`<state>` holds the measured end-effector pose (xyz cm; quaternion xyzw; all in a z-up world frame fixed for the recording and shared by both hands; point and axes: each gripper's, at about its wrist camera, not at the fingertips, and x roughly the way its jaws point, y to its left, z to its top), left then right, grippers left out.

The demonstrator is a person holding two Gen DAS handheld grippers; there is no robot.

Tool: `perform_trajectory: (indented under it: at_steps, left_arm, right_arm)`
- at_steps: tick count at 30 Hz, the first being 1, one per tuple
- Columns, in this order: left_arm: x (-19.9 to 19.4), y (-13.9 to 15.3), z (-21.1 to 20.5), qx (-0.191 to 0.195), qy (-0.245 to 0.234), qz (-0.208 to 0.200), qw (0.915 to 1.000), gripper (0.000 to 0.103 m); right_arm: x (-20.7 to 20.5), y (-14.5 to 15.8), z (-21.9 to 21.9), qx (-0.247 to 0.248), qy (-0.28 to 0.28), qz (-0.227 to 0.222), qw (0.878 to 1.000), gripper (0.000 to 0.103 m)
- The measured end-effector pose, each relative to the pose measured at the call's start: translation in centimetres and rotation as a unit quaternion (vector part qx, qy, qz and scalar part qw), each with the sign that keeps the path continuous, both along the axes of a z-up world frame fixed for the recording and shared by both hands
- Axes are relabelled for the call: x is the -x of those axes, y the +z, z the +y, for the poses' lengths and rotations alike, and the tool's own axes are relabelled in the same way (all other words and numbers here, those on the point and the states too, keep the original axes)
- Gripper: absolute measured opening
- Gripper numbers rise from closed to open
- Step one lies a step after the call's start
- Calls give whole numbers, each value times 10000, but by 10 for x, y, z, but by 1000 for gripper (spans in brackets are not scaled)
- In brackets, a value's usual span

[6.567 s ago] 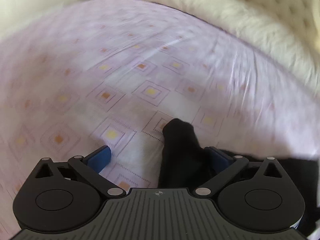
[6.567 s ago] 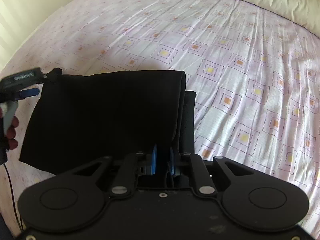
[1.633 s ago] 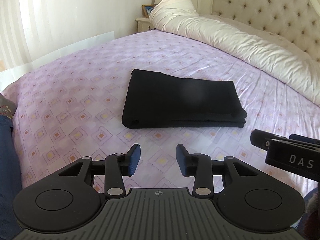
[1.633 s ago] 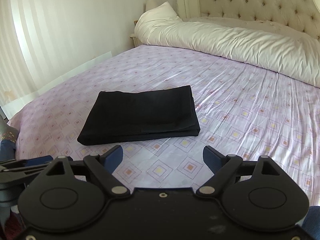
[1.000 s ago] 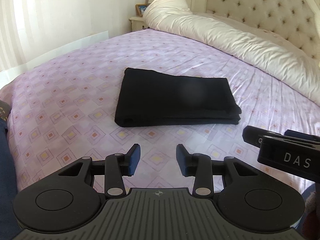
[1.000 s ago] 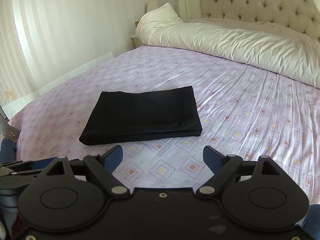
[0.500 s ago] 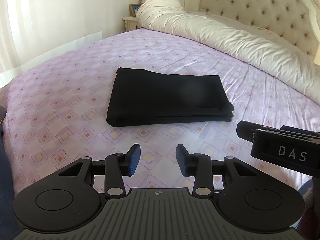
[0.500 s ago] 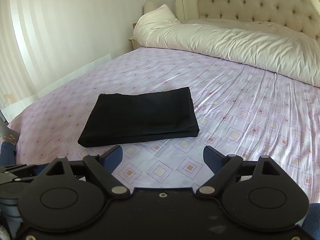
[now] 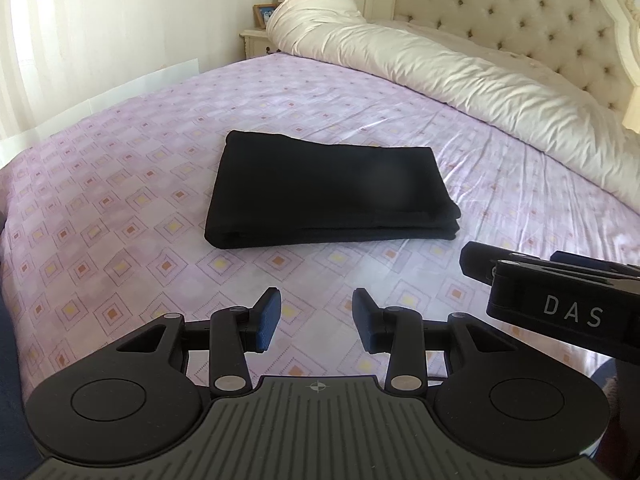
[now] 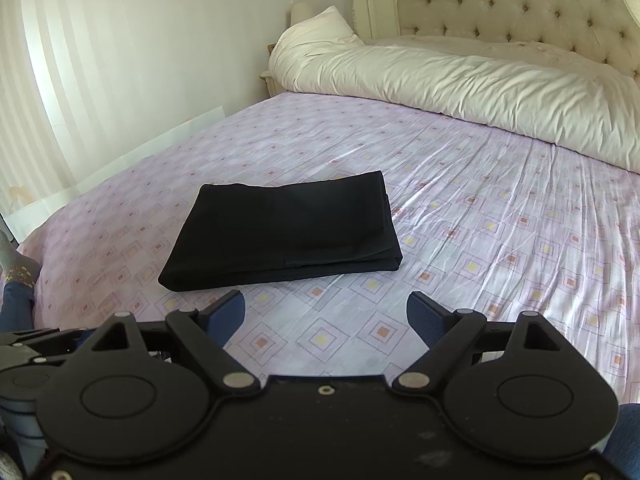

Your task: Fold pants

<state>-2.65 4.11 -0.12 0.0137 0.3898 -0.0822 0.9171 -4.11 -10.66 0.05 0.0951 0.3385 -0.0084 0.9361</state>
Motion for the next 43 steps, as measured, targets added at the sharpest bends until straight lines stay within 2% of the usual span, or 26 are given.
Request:
perform_trajectory:
  at_steps: [24,43]
  left_arm:
    - [-3,-5,0,57,-52,129,9999,38]
    - [-8,-17,1,-95,106,239,9996,38]
  right_arm:
    - [0,-6,2,28,91,118,9999,93]
    - [-8,-16,4,598,-111,615,9963,97]
